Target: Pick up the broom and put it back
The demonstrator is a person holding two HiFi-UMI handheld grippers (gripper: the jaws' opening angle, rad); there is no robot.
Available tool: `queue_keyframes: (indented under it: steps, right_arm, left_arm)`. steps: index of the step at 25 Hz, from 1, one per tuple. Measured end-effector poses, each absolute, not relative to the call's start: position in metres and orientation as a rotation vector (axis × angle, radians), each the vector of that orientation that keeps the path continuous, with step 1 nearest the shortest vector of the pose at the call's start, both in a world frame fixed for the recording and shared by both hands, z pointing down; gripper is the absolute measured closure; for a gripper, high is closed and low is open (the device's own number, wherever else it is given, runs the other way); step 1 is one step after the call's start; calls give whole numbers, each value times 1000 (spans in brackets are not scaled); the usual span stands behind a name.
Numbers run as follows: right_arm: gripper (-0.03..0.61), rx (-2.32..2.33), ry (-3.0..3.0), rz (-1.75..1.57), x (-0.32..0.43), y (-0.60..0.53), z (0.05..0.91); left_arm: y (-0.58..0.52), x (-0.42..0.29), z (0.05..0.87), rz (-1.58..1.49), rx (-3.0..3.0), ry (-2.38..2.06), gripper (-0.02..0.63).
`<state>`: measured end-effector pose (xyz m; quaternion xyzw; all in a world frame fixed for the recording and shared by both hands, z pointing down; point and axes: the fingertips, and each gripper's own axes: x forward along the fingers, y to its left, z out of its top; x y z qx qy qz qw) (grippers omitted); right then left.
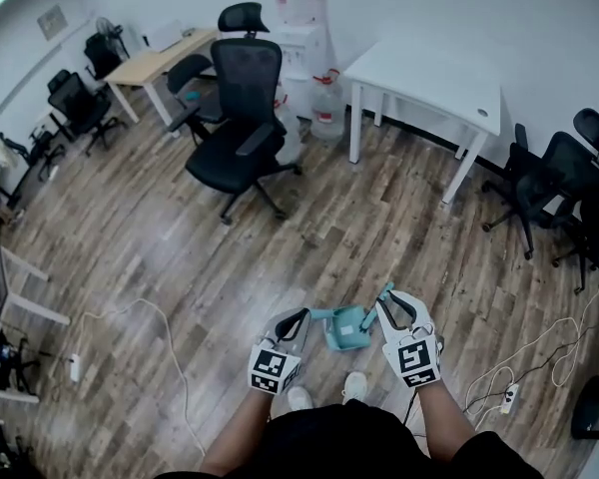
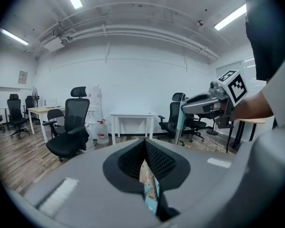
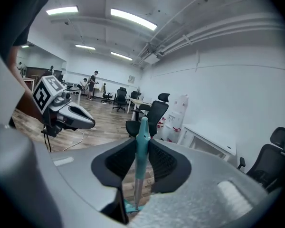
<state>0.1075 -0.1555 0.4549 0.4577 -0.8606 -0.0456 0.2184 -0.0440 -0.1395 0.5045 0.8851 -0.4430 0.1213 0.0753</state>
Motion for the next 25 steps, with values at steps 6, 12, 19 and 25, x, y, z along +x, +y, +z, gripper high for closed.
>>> queue_keyframes:
  steps: [6, 12, 19, 25]
  right_arm:
    - [488, 1366, -2416, -172, 113, -167, 413]
    - [488, 1458, -2440, -218, 120, -177, 377]
    - [487, 1497, -2433, -237, 118, -183, 368]
    - [486, 1507, -2417, -231, 119, -182, 371]
  left_arm:
    - [-155, -49, 480, 278, 2690, -1368, 596]
    - [-165, -50, 447, 196, 2739, -1376, 595]
    - [-175, -54, 432, 162, 2738, -1410, 596]
    - [-174, -54, 428, 158, 2755, -1389, 597]
